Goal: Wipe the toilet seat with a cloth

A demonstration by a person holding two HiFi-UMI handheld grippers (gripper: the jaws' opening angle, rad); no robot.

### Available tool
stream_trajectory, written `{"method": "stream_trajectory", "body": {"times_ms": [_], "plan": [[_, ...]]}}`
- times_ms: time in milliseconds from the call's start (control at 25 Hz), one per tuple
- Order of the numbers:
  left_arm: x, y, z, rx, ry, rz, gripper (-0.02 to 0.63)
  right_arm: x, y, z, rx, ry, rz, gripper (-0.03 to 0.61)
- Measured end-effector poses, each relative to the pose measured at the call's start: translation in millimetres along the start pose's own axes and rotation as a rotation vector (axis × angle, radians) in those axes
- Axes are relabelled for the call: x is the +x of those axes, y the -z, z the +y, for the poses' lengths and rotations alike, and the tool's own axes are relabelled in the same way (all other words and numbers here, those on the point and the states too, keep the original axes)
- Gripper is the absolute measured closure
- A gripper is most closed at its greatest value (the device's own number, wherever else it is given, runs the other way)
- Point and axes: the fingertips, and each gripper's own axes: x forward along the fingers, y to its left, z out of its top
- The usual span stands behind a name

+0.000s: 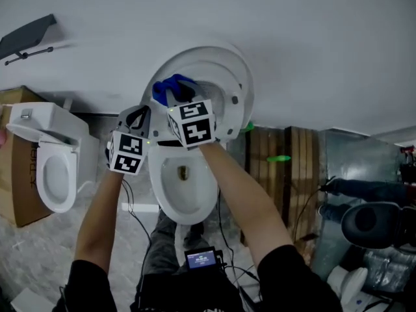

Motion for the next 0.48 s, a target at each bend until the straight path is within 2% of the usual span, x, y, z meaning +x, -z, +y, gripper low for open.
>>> {"method": "stream_trajectory", "body": {"times_ms": [120, 280, 480], "plan": [[-1.4, 18.8, 1.9, -0.035, -0.002, 0.009, 0.601, 6.5, 15.7, 18.6, -0.014, -0.017, 0.002, 0.517], [-2.2, 50.8, 3.3, -0.076, -0.016, 0.025, 0.601, 7.9, 18.8, 23.5, -0.014, 0.014, -0.052, 0.517], [-5.1, 87.6, -3.9, -0.126, -0.031, 0.059, 0.601, 1.7, 27.7, 49.4, -0.107, -0.025, -0.069, 0.517]]}}
